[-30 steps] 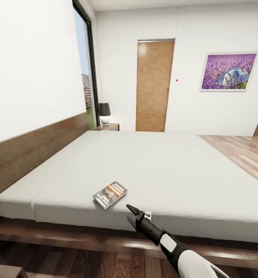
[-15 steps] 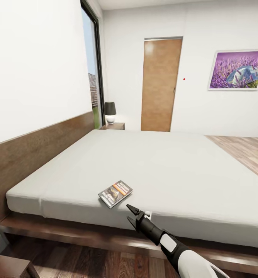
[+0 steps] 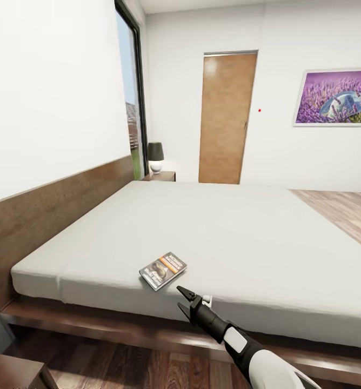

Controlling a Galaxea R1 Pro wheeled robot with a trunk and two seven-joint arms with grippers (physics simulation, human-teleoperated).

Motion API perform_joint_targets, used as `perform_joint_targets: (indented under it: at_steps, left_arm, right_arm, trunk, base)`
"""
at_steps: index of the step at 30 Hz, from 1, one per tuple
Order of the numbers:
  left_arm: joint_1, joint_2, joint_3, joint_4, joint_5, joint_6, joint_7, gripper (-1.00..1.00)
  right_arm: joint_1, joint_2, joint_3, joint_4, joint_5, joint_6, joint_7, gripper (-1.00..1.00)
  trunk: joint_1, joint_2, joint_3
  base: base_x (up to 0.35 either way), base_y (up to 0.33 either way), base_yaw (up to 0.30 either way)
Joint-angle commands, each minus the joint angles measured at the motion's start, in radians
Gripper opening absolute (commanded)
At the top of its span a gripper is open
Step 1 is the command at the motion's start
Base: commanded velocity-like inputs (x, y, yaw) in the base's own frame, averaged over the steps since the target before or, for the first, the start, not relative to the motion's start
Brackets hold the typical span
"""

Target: In the bedroom, move the book from the bed onto either nightstand, and place the two sandals side by side next to the bed.

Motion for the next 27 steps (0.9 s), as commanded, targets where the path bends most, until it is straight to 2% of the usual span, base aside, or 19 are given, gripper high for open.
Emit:
perform_joint_targets:
  at_steps: [1, 11, 27]
  left_arm:
    - [-0.007, 0.000, -0.006, -0.002, 0.010, 0.002, 0.009, 1.00]
    - [-0.007, 0.001, -0.006, -0.002, 0.010, 0.002, 0.009, 1.00]
    - [-0.007, 0.001, -0.006, -0.002, 0.010, 0.002, 0.009, 1.00]
  right_arm:
    - [0.000, 0.000, 0.002, -0.001, -0.008, 0.009, 0.000, 1.00]
    - [0.000, 0.000, 0.002, -0.001, -0.008, 0.009, 0.000, 1.00]
    - [0.000, 0.000, 0.002, -0.002, -0.008, 0.009, 0.000, 1.00]
  trunk:
    - [0.000, 0.000, -0.001]
    - [0.000, 0.000, -0.005]
    - [0.000, 0.000, -0.006]
  base:
    - [0.000, 0.000, 0.115]
    - [0.000, 0.000, 0.147]
    - [0.000, 0.000, 0.024]
